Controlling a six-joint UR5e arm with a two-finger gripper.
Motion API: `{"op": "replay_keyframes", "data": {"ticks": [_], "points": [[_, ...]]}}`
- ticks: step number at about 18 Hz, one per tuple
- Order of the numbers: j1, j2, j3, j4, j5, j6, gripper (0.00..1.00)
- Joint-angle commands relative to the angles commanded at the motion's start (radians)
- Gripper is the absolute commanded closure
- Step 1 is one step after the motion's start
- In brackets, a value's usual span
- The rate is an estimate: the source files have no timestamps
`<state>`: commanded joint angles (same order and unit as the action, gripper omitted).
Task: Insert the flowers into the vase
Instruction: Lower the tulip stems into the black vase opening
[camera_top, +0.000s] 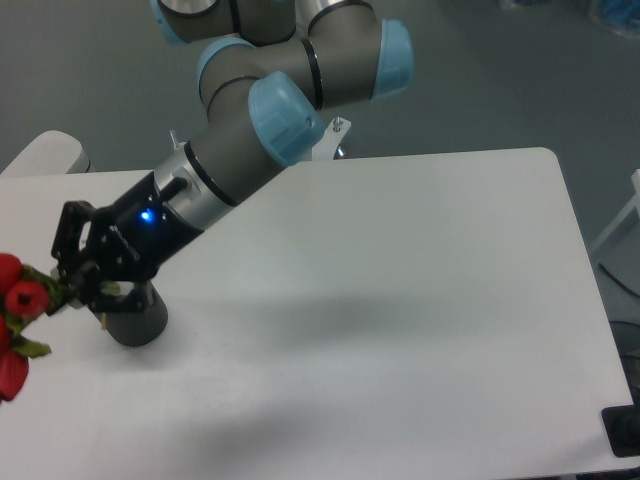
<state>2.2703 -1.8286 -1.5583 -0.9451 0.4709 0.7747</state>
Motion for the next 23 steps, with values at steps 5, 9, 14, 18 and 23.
{"op": "replay_keyframes", "data": {"ticks": [5,9,14,18,23], "points": [[-0.008,0.051,-0.104,0.071,-0.006,0.003,0.99],[-0.021,0.074,-0.135,0.094,-0.008,0.002,0.97],[-0.046,0.061,-0.132,0.114,-0.006,0.003,0.96],[-0.048,0.040,-0.137,0.135,-0.003,0.005,0.96],[-0.052,0.032,-0.140,0.137,0.003,0.029,0.96]]}}
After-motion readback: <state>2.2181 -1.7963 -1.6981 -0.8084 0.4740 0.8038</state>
